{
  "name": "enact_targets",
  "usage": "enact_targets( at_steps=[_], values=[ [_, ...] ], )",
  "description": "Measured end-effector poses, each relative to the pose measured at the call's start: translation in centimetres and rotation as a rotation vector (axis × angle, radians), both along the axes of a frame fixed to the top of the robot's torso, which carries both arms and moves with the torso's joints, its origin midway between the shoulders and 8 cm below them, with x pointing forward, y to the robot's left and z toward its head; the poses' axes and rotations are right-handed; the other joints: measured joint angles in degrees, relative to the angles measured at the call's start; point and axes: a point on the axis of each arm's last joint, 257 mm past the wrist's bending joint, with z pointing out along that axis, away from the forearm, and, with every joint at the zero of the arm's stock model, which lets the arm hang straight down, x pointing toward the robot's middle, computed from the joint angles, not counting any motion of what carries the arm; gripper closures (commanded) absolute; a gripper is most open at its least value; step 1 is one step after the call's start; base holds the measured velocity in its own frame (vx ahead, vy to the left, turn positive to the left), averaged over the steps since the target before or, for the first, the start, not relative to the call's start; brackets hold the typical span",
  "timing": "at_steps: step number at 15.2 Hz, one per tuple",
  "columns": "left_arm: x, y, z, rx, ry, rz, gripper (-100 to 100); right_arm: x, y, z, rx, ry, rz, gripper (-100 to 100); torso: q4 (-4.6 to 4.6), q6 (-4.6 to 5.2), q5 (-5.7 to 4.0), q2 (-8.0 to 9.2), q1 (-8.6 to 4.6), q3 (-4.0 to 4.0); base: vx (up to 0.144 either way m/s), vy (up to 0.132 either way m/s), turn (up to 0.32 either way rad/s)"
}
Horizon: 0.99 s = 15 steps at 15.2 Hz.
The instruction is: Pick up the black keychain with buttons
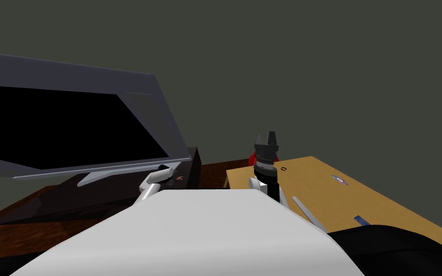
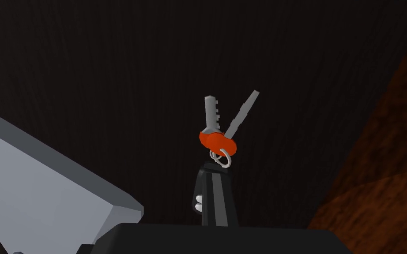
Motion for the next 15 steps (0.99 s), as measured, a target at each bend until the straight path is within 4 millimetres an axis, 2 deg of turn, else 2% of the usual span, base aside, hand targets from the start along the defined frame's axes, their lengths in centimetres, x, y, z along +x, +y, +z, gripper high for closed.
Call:
enact_targets(
  at_steps=[2, 3, 10, 13, 15],
  values=[
    [-0.1, 0.2, 0.4, -0.001, 0.006, 0.000, 100, 0.0, 0.0, 0.0, 0.000, 0.000, 0.000, 0, 0.00, 0.00, -0.01, 0.00, -0.04, 0.00, 0.002, -0.023, 0.001],
    [-0.1, 0.2, 0.5, -0.002, 0.009, 0.000, -100, 0.0, 0.0, 0.0, 0.000, 0.000, 0.000, 0, 0.00, 0.00, 0.00, 0.00, -0.01, 0.00, 0.005, -0.039, -0.104],
    [-0.7, 5.9, 3.6, 0.077, 0.049, 0.001, -100, 0.0, 0.0, 0.0, 0.000, 0.000, 0.000, 0, -0.02, 0.04, -0.09, -0.15, -0.39, -0.08, 0.025, -0.105, -0.157],
    [-1.4, 7.4, 4.5, 0.092, 0.076, 0.000, -100, 0.0, 0.0, 0.0, 0.000, 0.000, 0.000, 0, -0.03, 0.03, -0.06, -0.15, -0.27, -0.08, 0.038, -0.069, -0.132],
    [-2.2, 7.5, 4.3, 0.081, 0.103, -0.006, -100, 0.0, 0.0, 0.0, 0.000, 0.000, 0.000, 0, -0.03, 0.02, -0.02, -0.15, -0.12, -0.08, 0.033, 0.000, -0.102]
  ],
)
